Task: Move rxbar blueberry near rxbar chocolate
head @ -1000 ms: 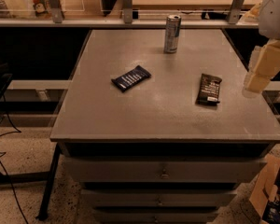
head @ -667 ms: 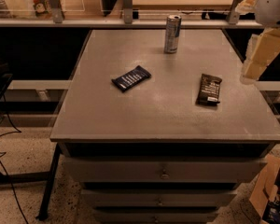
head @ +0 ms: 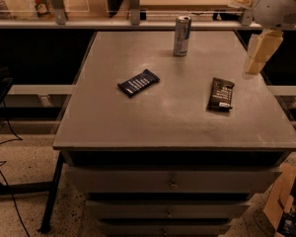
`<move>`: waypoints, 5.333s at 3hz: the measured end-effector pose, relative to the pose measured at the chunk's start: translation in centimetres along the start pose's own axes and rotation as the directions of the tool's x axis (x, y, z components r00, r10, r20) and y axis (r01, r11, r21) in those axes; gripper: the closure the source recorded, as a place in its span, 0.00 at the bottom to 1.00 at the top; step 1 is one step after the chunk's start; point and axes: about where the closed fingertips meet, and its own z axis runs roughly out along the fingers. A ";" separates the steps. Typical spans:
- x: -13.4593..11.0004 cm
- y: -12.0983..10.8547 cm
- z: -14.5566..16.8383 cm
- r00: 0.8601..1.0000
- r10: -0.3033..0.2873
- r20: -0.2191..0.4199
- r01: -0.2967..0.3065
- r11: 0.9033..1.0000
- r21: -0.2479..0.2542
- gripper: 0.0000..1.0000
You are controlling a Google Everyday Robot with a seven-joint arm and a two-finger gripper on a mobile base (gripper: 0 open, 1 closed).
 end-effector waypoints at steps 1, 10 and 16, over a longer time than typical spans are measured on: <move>0.0 0.0 0.0 1.000 0.000 0.000 0.000 1.000 0.000 0.00; -7.2 -1.2 12.9 0.826 -0.552 0.111 0.560 0.826 -0.056 0.00; -11.0 -1.0 17.6 0.777 -0.601 0.185 0.618 0.785 -0.045 0.00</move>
Offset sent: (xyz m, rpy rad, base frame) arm 0.0085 0.0178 -0.0085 -0.0548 0.0074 0.1409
